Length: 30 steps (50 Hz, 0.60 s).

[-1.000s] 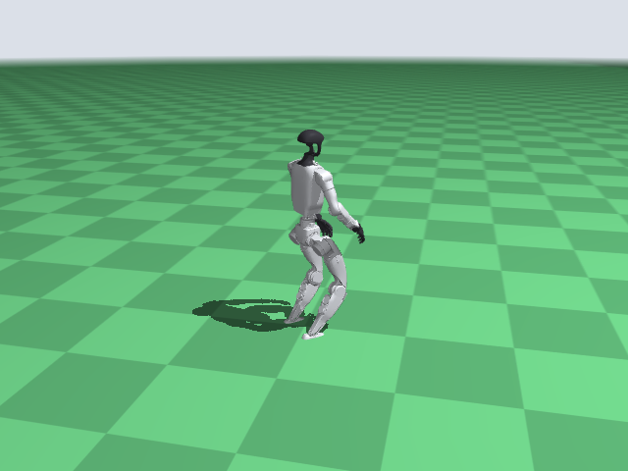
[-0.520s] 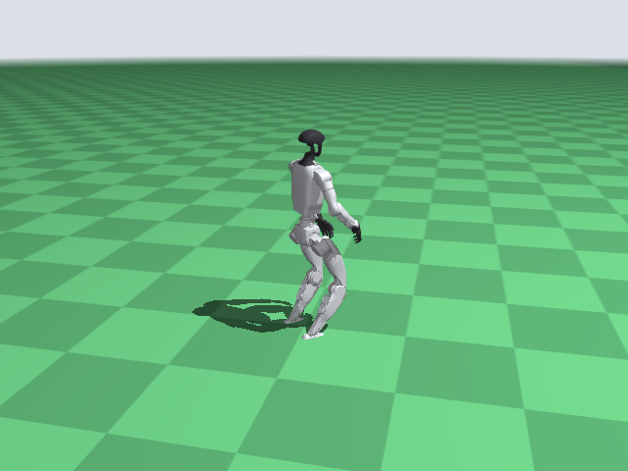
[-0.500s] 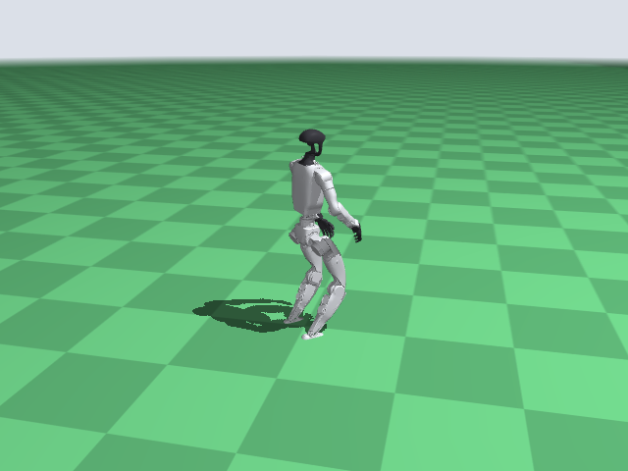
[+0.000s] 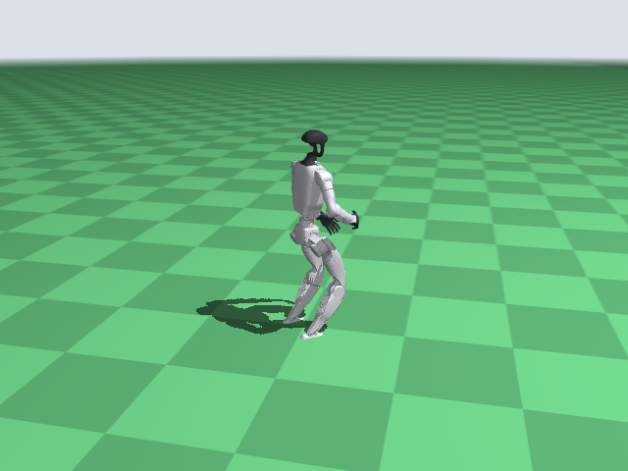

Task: Sport exercise

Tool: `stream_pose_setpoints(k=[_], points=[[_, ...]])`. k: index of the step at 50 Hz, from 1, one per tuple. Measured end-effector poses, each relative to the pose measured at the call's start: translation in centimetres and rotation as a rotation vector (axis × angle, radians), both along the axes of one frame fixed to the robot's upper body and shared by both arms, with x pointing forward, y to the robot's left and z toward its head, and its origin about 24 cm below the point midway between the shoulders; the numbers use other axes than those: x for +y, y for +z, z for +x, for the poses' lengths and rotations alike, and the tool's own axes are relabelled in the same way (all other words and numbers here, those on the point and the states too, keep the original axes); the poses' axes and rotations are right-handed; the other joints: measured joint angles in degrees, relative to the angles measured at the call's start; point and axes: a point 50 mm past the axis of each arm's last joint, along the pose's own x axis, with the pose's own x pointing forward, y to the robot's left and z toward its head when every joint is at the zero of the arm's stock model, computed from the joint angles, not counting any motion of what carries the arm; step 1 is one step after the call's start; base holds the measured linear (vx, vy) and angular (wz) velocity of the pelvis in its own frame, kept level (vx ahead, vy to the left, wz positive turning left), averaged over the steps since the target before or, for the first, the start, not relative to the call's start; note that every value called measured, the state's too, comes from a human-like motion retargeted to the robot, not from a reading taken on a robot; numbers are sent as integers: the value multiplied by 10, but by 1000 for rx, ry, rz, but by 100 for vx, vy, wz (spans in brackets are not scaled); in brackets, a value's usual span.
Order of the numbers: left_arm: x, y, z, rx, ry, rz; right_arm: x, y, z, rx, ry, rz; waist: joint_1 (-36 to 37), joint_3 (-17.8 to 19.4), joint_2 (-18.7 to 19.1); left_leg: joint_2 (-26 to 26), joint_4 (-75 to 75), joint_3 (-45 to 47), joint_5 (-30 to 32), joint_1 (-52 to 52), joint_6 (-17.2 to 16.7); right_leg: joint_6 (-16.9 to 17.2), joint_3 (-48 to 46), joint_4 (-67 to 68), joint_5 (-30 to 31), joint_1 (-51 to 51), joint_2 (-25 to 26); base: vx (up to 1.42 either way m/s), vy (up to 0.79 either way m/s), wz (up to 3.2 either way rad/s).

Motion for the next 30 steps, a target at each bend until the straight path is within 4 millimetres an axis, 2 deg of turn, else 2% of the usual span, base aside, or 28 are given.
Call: stream_pose_setpoints(k=[5, 9, 13, 16, 21, 23, 25, 27, 28, 30], points=[[-11, 26, 11, -115, 77, -204, 8, 17, 5, -27, -48, 159, 6, 1, 1, 2, -4, 4, 1, -2, 0, 4, 0, -3, -1, -5, 0, 0, 0, 0], [-17, 59, 21, -223, 165, -431, 14, 35, 11, -44, -118, 354, 13, 3, 2, 3, -9, 7, 4, -1, -1, 8, 0, -9, -1, -6, 0, 0, 0, 0], [-20, 107, 32, -357, 244, -723, 17, 56, 15, -46, -197, 603, 21, 3, 2, 4, -15, 10, 7, 1, -2, 13, -1, -15, -1, -6, -2, 0, 0, 0], [-21, 156, 41, -484, 247, -958, 21, 79, 19, -57, -206, 795, 26, 2, 0, 3, -20, 14, 10, 3, -4, 16, -1, -18, -1, -7, -4, 0, 0, 0], [-26, 250, 52, -724, 83, -1239, 36, 138, 27, -137, -34, 990, 31, -6, -5, 4, -9, 23, 9, 4, -7, 21, 3, -7, -4, -10, -8, -1, 0, -4], [-30, 292, 56, -835, -11, -1291, 42, 174, 32, -221, 78, 1005, 31, -11, -6, 6, -15, 26, 10, 4, -8, 22, 4, -14, -1, -11, -6, 0, 1, -19], [-35, 318, 56, -905, -91, -1304, 47, 202, 33, -301, 170, 988, 30, -20, -10, 9, 5, 30, 5, 3, -9, 24, 8, 3, -3, -13, -5, -2, 2, -21], [-39, 353, 61, -1010, -157, -1296, 51, 246, 38, -455, 254, 945, 31, -22, -11, 14, -2, 34, 3, 4, -8, 26, 10, -9, 0, -13, 1, 0, 3, -24], [-41, 360, 62, -1031, -174, -1283, 52, 258, 38, -509, 277, 924, 31, -26, -13, 16, 12, 36, -1, 2, -8, 26, 11, 3, -2, -14, 2, -2, 4, -24], [-46, 388, 68, -1125, -209, -1247, 55, 299, 42, -677, 316, 878, 33, -25, -13, 22, 5, 38, -6, 4, -5, 27, 13, -10, 1, -13, 9, 2, 4, -26]])
